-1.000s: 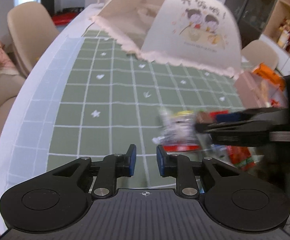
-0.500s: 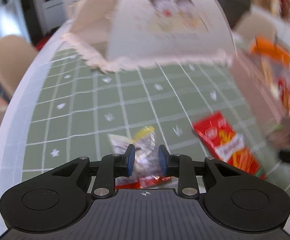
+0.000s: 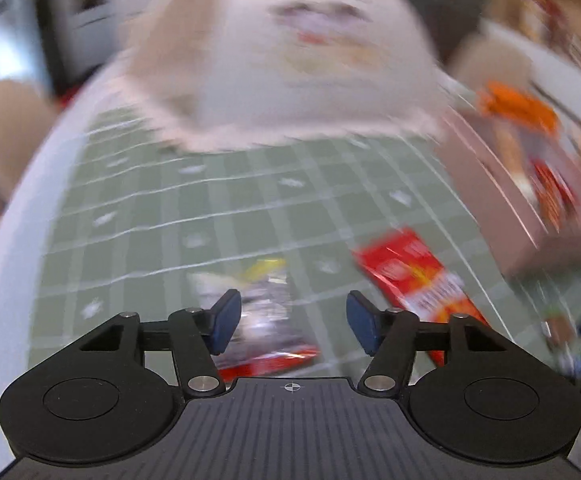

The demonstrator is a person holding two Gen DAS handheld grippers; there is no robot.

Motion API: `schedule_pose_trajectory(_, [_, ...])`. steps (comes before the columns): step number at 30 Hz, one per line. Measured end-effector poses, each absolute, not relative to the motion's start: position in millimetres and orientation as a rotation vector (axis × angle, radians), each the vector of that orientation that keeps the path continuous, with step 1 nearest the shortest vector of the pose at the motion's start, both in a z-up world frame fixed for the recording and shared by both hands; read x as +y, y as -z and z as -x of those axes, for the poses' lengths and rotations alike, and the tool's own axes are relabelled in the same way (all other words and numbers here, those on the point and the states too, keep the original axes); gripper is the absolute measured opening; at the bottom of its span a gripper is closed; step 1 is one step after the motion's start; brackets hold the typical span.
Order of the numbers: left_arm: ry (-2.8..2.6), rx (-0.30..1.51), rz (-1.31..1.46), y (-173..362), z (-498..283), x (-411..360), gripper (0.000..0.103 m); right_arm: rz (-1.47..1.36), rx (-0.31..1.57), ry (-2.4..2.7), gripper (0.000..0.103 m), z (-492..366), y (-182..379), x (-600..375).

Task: Organize snacks
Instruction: 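Grasp large red spicy-strip bag with right gripper while left gripper holds white packet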

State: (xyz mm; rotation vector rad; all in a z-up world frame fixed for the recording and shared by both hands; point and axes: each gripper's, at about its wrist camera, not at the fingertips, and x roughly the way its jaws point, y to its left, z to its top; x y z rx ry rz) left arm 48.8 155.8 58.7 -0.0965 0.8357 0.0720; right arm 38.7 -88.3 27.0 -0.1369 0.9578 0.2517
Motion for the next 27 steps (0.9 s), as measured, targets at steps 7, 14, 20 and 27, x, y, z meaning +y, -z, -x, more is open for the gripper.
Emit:
schedule_pose_trajectory(7, [-0.113,0.934,0.227,-38.8,-70.8,176.3,0.062,0.123,0.939,-0.240,0.103,-35.1,-20.8,-87.7])
schedule_pose_trajectory(14, [-0.140,0.948,0.105,-28.8,-85.8,161.4,0.065,0.115,0.929,-0.230,0.103,-33.5,-20.8,-87.8])
schedule_pose_trajectory(20, [-0.016,0.940,0.223,-51.1,-60.3,158.3,0.059,0.126,0.984,-0.288,0.101,-44.4,-27.0,-96.8])
schedule_pose_trajectory(27, [0.127,0.876,0.263,-92.4,9.9,121.5,0.059,0.106,0.900,-0.383,0.098,-52.6,-57.2,-87.3])
